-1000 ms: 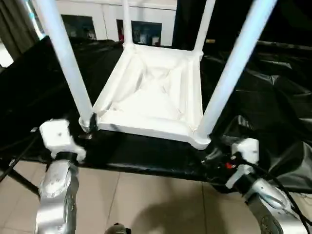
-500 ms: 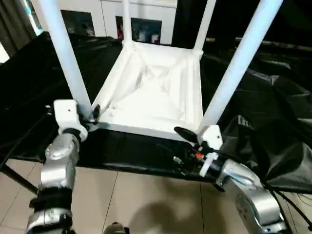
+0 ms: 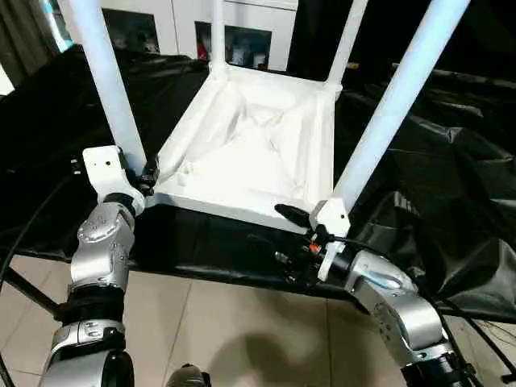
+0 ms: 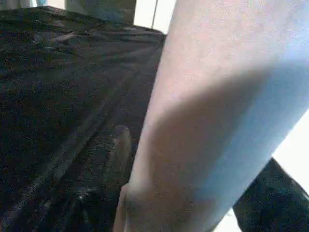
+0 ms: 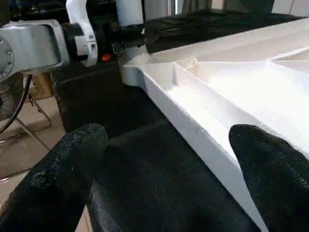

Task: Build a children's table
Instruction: Flip table

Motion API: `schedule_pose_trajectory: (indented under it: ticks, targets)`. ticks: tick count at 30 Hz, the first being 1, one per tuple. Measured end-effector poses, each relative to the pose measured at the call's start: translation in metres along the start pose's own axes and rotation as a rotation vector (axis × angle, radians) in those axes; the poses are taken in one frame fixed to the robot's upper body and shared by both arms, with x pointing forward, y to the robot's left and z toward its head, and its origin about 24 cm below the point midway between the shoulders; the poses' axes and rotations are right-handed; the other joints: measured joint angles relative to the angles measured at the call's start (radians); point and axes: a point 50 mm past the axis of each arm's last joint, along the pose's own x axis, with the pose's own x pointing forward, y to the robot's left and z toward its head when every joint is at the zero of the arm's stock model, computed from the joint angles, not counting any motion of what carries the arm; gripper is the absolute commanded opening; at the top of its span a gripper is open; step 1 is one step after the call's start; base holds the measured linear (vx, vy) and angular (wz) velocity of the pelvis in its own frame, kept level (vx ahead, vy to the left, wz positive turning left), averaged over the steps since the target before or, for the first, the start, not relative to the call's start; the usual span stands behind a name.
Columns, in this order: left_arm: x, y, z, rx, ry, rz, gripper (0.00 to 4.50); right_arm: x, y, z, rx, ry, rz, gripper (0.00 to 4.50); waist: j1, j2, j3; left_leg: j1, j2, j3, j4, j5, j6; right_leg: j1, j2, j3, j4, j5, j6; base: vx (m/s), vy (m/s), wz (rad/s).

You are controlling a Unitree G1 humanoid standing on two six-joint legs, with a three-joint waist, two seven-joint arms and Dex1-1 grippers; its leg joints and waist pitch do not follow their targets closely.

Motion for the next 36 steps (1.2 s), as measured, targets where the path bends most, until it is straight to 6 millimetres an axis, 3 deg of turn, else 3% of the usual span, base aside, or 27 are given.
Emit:
schedule_pose_trajectory:
  ticks: [10,14,18,21,26,31,36]
  targets:
    - [-0.004,-0.02,-0.004,-0.027,0.039,-0.043,2.38,-0.002,-0.005,0.001,-0.007,0.002,0.042,4.5,0.016,0.006,-0.001,0.0,0.0,0.0,0.0,0.0,0.0,0.0,0.0,0.0,0.0,0.0,0.0,0.0,0.0,0.0]
    - [-0.005,-0.035,-0.007,-0.067,0.073,-0.045,2.38,-0.002,-0.012,0.006,-0.03,0.001,0.042,4.5,0.029,0.022,-0.001,-0.001,0.0,0.001,0.0,0.0,0.0,0.0,-0.002,-0.001,0.001,0.002,0.001,0.0,0.0,0.0]
    - [-0.009,-0.058,-0.009,-0.164,0.102,-0.03,2.38,-0.007,-0.02,-0.003,-0.017,0.023,-0.035,4.5,0.038,0.035,0.0,-0.003,-0.001,0.003,0.001,0.002,0.002,-0.002,-0.003,-0.001,0.001,0.002,0.002,0.0,0.0,0.0]
    - [-0.011,-0.072,-0.01,-0.32,0.106,-0.023,2.38,-0.012,-0.019,-0.011,0.016,0.029,-0.075,4.5,0.043,0.039,-0.001,-0.004,0.0,0.003,0.0,0.005,0.007,-0.002,-0.003,-0.002,0.001,0.002,0.001,0.0,0.0,0.0]
    - [-0.01,-0.078,-0.01,-0.501,0.113,-0.001,2.38,-0.011,-0.019,-0.009,0.061,-0.023,-0.124,4.5,0.041,0.038,-0.001,-0.004,0.001,0.003,0.0,0.005,0.007,-0.003,-0.002,-0.002,0.001,0.002,0.001,0.0,0.0,0.0]
    - [-0.012,-0.079,-0.009,-0.517,0.123,0.003,2.38,-0.006,-0.04,0.004,0.234,-0.189,-0.395,4.5,0.029,0.042,0.001,-0.005,0.0,0.003,0.0,0.004,0.005,-0.004,-0.003,-0.001,0.0,0.002,0.002,0.0,0.0,0.0]
    - [-0.014,-0.086,-0.008,-0.532,0.129,0.005,2.38,-0.003,-0.044,0.006,0.385,-0.293,-0.421,4.5,0.023,0.043,0.005,-0.006,0.0,0.004,-0.001,0.004,0.005,-0.005,-0.003,-0.001,0.0,0.002,0.002,0.0,0.0,0.0]
